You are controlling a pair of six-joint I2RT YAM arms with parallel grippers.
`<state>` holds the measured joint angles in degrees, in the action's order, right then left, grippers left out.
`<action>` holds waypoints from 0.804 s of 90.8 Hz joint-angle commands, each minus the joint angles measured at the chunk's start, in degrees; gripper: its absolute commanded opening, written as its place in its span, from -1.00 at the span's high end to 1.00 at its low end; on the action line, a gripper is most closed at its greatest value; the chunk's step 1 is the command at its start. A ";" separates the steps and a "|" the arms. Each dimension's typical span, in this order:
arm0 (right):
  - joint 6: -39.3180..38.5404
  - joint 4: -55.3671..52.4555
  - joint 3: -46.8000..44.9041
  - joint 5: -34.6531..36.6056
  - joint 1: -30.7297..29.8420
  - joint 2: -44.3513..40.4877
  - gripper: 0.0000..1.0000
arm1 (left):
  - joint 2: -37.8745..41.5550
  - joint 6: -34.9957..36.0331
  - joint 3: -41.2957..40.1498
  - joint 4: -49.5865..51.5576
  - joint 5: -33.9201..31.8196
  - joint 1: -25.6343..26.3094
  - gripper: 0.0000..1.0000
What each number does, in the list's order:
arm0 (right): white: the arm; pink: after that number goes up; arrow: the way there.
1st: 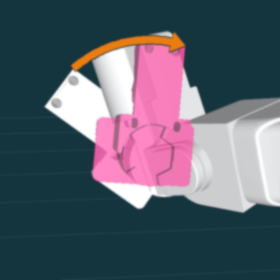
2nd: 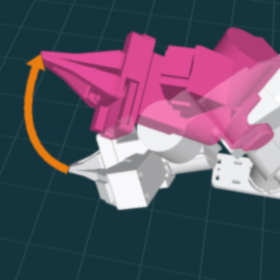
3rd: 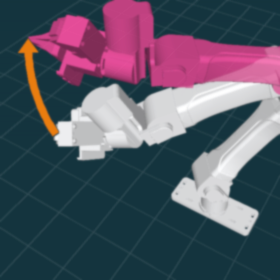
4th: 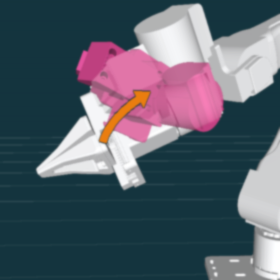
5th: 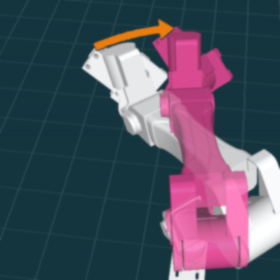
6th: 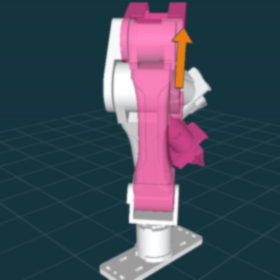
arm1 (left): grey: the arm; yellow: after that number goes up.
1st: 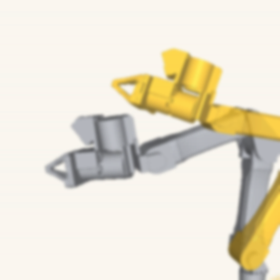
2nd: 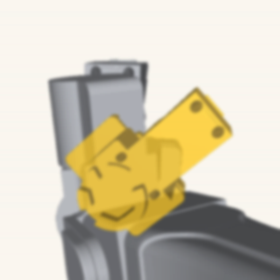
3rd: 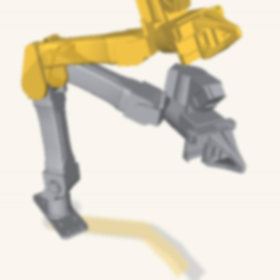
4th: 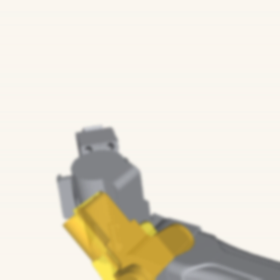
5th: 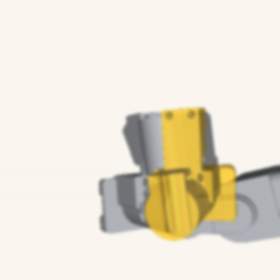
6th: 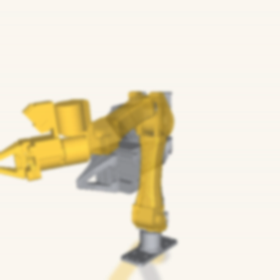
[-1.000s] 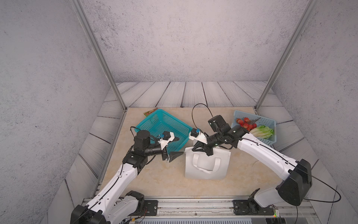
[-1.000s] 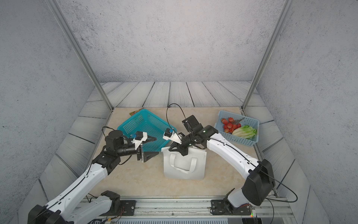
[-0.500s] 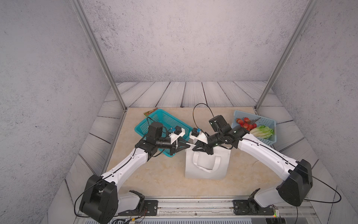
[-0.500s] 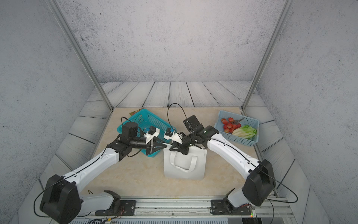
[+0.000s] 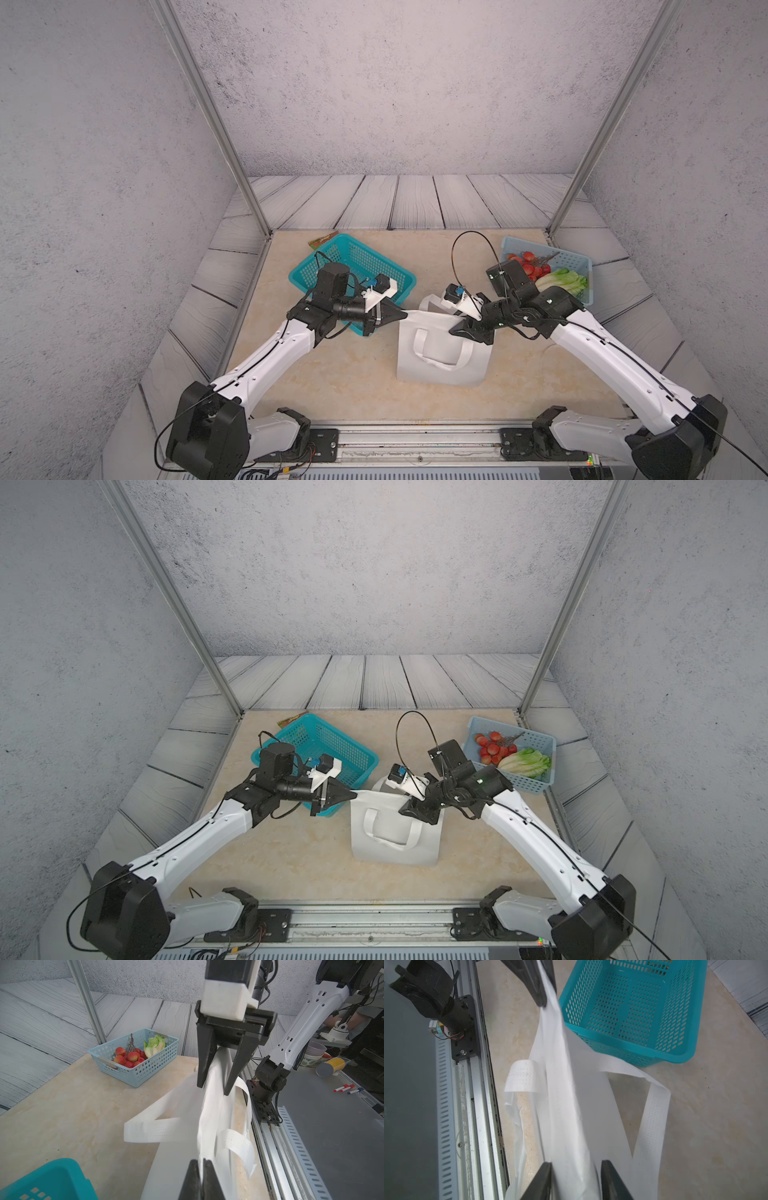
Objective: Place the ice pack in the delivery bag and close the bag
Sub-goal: Seal the delivery bag at the center of the board.
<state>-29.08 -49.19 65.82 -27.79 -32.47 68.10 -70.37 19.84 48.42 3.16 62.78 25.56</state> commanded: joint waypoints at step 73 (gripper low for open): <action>2.72 -6.12 -5.07 14.13 4.44 -7.98 0.22 | 6.54 0.49 -4.86 0.74 -9.14 -0.51 1.00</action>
<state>-26.39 -53.01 60.88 -16.21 -29.39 58.50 -64.71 20.14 44.99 3.40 55.70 25.47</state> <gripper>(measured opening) 0.508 0.054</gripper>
